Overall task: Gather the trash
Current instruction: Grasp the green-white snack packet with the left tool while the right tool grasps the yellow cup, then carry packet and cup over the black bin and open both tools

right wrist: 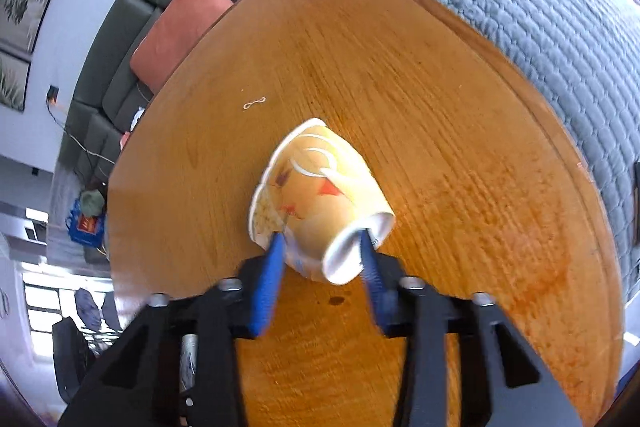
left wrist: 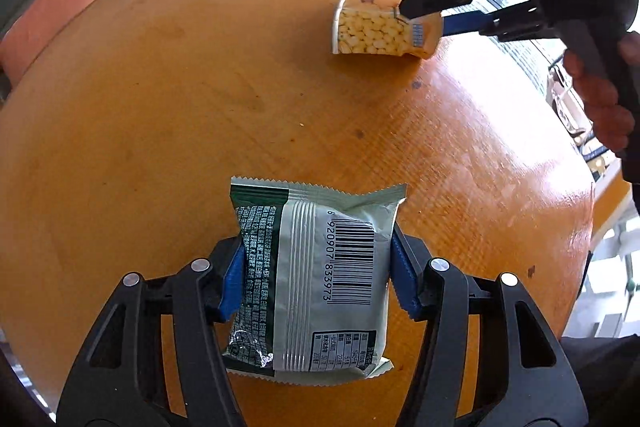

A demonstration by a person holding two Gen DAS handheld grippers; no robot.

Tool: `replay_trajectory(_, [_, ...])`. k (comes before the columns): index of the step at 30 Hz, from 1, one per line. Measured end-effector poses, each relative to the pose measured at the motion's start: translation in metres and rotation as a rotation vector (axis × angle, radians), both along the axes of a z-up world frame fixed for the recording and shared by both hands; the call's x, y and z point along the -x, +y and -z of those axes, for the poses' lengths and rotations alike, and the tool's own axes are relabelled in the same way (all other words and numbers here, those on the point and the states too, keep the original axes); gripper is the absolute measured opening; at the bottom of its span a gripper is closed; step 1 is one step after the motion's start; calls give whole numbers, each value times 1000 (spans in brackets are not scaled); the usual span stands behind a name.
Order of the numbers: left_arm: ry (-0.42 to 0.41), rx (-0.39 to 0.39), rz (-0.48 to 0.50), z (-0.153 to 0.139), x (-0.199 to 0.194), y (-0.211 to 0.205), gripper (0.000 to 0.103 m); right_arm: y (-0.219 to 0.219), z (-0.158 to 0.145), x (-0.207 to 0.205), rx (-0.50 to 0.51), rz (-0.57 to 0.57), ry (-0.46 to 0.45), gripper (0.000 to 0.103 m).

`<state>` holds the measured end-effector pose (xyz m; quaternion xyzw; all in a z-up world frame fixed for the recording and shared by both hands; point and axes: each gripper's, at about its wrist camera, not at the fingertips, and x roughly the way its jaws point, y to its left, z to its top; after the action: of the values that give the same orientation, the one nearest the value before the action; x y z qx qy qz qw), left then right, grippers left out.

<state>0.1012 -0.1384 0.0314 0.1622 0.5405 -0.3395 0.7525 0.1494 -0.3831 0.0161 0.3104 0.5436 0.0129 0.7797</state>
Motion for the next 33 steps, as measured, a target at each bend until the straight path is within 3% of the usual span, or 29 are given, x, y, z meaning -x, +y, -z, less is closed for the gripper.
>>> replay_trajectory(9, [-26,52,-128,-22,4,26,58,23,-31,11,-11,-35,-118,14])
replay_trajectory(14, [-49,103,-234,-42,10,67,58,51,-52,16,1,-97,-160,9])
replay_trajectory(18, [-65,113,-311,-47,22,98,58,84,-66,19,13,-174,-185,3])
replay_trajectory(26, [-98,128,-461,-62,52,167,58,157,-85,22,3,-296,-217,3])
replay_trajectory(33, [-129,136,-581,-71,80,229,58,252,-101,22,-14,-455,-246,3])
